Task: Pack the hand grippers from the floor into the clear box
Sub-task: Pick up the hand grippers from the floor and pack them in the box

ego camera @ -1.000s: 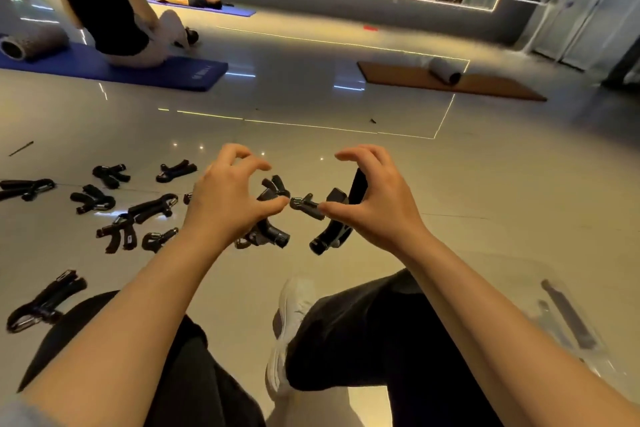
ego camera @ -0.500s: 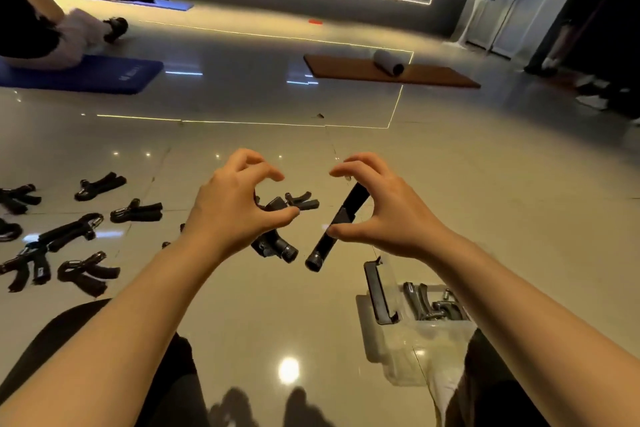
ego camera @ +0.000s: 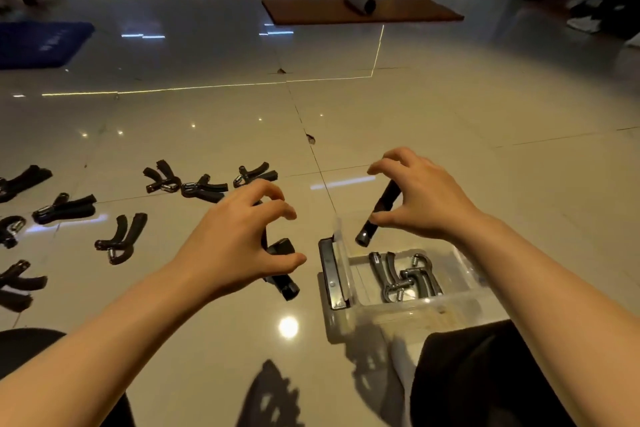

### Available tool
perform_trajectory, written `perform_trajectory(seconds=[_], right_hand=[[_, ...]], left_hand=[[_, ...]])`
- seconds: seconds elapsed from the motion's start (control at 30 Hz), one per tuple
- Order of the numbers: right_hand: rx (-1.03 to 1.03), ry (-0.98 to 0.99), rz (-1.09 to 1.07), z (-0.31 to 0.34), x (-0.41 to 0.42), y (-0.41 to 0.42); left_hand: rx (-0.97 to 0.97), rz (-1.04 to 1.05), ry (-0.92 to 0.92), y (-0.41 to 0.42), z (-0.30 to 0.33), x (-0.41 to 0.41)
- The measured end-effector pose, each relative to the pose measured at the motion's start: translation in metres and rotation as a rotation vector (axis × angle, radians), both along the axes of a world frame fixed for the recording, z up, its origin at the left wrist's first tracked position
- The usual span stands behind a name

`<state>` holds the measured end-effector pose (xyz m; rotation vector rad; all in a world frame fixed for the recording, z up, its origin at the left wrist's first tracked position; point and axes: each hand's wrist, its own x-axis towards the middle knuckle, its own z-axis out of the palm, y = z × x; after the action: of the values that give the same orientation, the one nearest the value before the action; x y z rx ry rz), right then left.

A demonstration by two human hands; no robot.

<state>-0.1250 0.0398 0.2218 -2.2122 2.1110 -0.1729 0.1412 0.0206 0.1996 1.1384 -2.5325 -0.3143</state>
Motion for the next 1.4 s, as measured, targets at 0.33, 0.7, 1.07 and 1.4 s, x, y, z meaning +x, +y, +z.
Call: perform_trajectory(seconds=[0.33, 0.7, 1.07, 1.4], right_hand=[[0.106, -0.018, 0.082, -0.001, -0.075, 0.033], [-0.05, -0.315, 0.001, 0.007, -0.141, 0.043], [0.178, -0.235, -0.079, -0.027, -0.15, 0.02], [0.414, -0.014, 0.08, -0.156, -0.12, -0.045]], left_hand=[[0.084, -0.009, -0.058, 0.04, -0.031, -0.081], [0.044, -0.17, -0.269, 0.026, -0.004, -0.162], [-0.056, -0.416, -0.34, -0.054, -0.025, -0.191], [-0.046, -0.486, -0.111, -0.105, -0.123, -0.152]])
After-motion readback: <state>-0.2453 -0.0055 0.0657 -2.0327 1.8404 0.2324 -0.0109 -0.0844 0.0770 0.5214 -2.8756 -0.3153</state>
